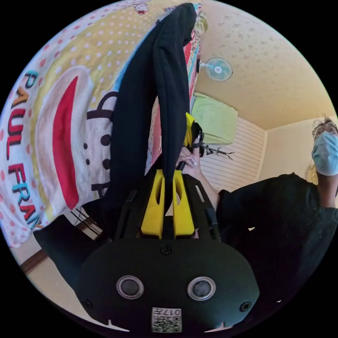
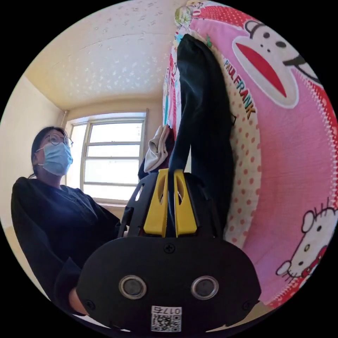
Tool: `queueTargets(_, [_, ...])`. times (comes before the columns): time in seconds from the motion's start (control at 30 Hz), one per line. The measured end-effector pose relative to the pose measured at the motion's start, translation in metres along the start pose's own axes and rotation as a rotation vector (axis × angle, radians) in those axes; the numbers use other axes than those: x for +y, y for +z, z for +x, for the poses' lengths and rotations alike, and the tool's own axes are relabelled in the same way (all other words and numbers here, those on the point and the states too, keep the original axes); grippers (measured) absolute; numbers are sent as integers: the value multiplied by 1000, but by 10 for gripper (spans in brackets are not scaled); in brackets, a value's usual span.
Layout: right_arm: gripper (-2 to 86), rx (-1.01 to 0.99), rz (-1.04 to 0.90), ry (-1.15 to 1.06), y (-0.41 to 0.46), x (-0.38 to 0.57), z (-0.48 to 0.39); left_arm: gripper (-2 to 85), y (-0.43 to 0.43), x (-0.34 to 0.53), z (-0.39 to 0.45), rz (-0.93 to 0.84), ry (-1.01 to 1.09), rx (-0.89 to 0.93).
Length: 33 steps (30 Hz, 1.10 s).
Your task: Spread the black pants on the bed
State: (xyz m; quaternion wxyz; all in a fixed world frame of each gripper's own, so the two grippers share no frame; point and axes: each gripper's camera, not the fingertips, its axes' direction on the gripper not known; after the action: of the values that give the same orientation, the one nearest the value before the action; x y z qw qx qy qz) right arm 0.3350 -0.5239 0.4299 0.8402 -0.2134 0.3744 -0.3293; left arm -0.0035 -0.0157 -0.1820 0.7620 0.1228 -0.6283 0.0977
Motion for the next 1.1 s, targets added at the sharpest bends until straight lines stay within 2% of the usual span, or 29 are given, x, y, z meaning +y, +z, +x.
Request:
queueTargets(0.07, [27, 172, -65, -36, -5, -1, -13, 37, 31, 1, 6, -20, -46, -195])
queueTargets(0.13, [31, 344, -209, 7, 13, -1, 2, 39, 56, 4, -19, -40, -160, -279])
queueTargets(0.17, [32, 355, -238, 36, 17, -2, 9, 43, 68, 6, -40, -49, -233, -243])
queueTargets(0.27, [39, 263, -233, 113, 16, -9, 29, 66, 73, 9, -60, 3, -295, -176])
queueTargets(0.37, [54, 216, -182, 108, 1, -21, 30, 93, 61, 6, -49, 45, -245, -300])
queueTargets(0.5, [98, 153, -34, 103, -32, -54, 38, 125, 34, -21, -28, 182, -117, -365])
queueTargets(0.7, [153, 15, 12, 127, -39, -139, 83, 175, 24, -159, -30, 242, 25, -258])
queueTargets(0.8, [163, -104, -20, 111, -25, -189, 95, 178, 42, -236, -27, 154, 65, -170])
queueTargets(0.87, [156, -103, -100, 103, -9, -215, 99, 163, 73, -281, -34, -5, 42, -142])
queueTargets(0.97, [128, -124, -242, 108, 18, -238, 106, 125, 112, -296, -49, -107, 3, -52])
queueTargets(1.03, [93, -164, -258, 101, 23, -238, 105, 87, 124, -288, -51, -85, -20, -79])
queueTargets(1.1, [68, -209, -204, 47, 12, -227, 89, 65, 126, -267, -35, -27, 56, -72])
